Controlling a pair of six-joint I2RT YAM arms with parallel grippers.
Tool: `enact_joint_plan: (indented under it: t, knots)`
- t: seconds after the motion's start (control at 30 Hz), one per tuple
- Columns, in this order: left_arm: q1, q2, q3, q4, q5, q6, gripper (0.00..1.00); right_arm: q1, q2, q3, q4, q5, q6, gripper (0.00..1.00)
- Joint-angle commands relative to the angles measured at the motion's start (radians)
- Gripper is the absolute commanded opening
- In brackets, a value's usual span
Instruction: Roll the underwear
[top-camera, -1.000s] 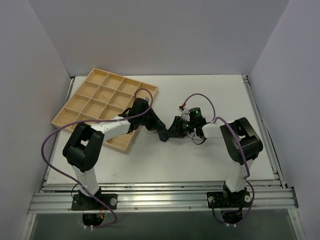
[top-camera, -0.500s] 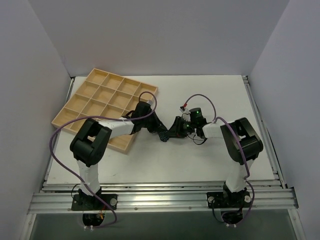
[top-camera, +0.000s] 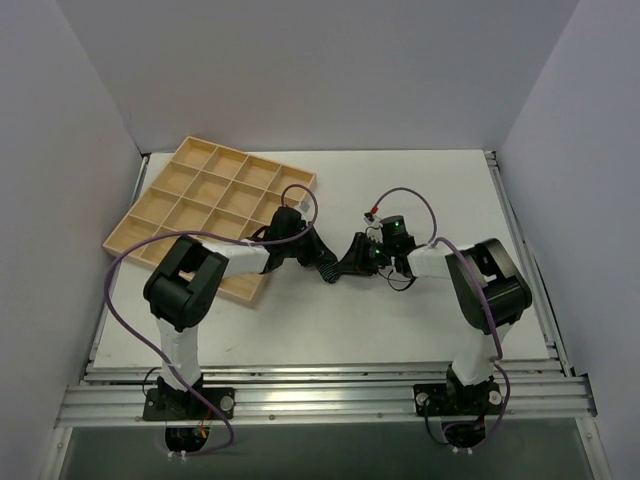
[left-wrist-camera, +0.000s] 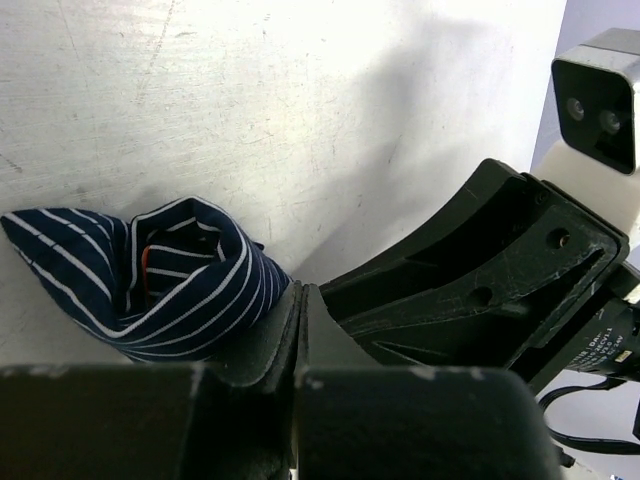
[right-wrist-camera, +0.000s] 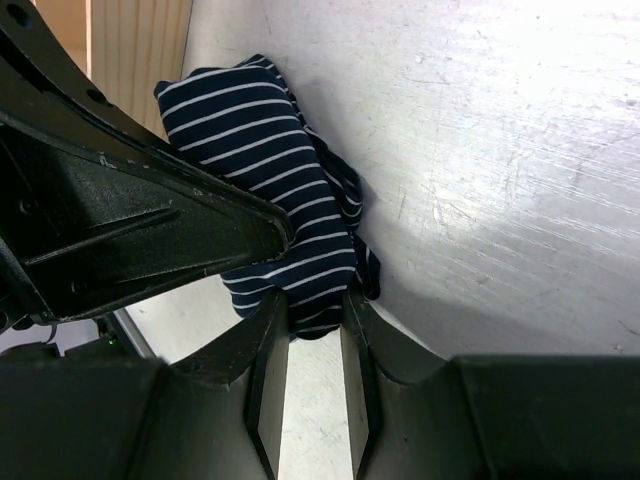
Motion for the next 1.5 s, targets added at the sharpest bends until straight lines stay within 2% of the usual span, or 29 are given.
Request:
enact_joint_plan:
  t: [0.0, 0.17, 0.27, 0.3, 0.37, 0.57, 0.7, 0.93, 1.37, 1.47]
  knots:
    - [0.004, 0.000, -0.045, -0.043, -0.027, 0.049, 0.02, -0.009, 0.029, -0.035, -0.246, 0.213, -0.092, 0.14]
    - [0.016, -0.075, 0.018, -0.117, -0.024, 0.094, 0.05, -0.009, 0.024, -0.036, -0.251, 0.214, -0.089, 0.12]
    - [0.021, -0.121, 0.089, -0.203, -0.024, 0.144, 0.07, -0.004, 0.018, -0.038, -0.248, 0.211, -0.086, 0.12]
    - [0.022, -0.132, 0.102, -0.280, -0.041, 0.158, 0.07, -0.004, 0.014, -0.039, -0.249, 0.213, -0.086, 0.12]
    - [0.021, -0.176, 0.109, -0.305, -0.066, 0.177, 0.07, -0.003, 0.009, -0.039, -0.251, 0.213, -0.086, 0.12]
    - [0.019, -0.206, 0.038, -0.258, -0.069, 0.149, 0.06, 0.014, 0.006, -0.035, -0.246, 0.209, -0.079, 0.12]
    - [0.013, -0.149, 0.031, -0.177, -0.057, 0.143, 0.05, 0.022, -0.003, -0.032, -0.249, 0.209, -0.075, 0.12]
    - [0.009, -0.069, 0.012, -0.146, -0.046, 0.146, 0.02, 0.025, -0.011, -0.003, -0.271, 0.203, -0.072, 0.13]
    - [0.007, -0.057, -0.031, -0.196, -0.086, 0.161, 0.02, 0.034, -0.034, 0.054, -0.318, 0.200, -0.084, 0.21]
    - [0.007, -0.083, -0.032, -0.241, -0.098, 0.166, 0.03, 0.034, -0.029, 0.065, -0.331, 0.205, -0.089, 0.17]
